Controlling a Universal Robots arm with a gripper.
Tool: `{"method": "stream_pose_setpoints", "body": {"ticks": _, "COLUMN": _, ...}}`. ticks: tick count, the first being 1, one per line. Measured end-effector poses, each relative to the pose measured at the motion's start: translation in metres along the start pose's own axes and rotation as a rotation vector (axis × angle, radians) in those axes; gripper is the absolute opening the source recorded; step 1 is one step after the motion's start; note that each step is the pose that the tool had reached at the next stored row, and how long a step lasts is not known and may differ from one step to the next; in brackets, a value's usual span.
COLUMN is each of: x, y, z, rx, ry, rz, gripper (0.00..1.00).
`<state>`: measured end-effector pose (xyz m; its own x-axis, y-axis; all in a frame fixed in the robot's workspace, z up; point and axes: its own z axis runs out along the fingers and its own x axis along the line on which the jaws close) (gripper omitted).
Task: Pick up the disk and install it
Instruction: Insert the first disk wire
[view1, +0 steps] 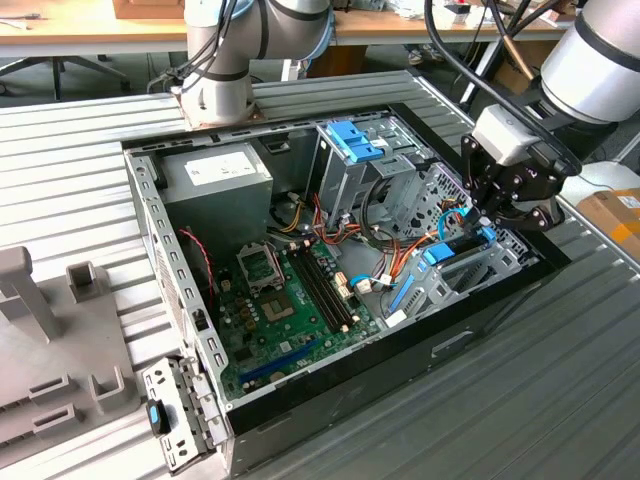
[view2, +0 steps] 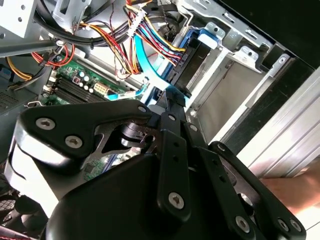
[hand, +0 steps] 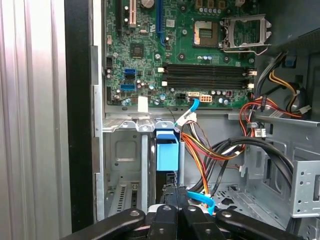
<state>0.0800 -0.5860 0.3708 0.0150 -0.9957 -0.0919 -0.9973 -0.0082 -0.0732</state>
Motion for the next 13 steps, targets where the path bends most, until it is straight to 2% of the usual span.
{"method": "stream_pose_setpoints", "body": {"ticks": 3, "x": -0.0003, "y": 0.0001, "z": 0.0001, "rx": -0.0001, "ry": 0.0002, "rz": -0.001, "gripper": 0.11}}
{"method": "stream_pose_setpoints", "body": {"ticks": 5, "x": -0.0004, "y": 0.0002, "z": 0.0002, "rx": -0.0016, "ry": -0.0008, "rz": -0.018, "gripper": 0.11}}
{"method": "stream_pose_setpoints", "body": {"ticks": 10, "x": -0.0008, "y": -0.0001, "z": -0.0019, "rx": -0.0026, "ry": 0.0030, "rz": -0.027, "gripper": 0.11}}
{"method": "stream_pose_setpoints", "body": {"ticks": 11, "x": -0.0014, "y": -0.0004, "z": -0.0065, "rx": -0.0041, "ry": 0.0018, "rz": -0.044, "gripper": 0.11}}
{"method": "stream_pose_setpoints", "body": {"ticks": 13, "x": -0.0016, "y": -0.0006, "z": -0.0088, "rx": -0.0087, "ry": -0.0023, "rz": -0.096, "gripper": 0.11}}
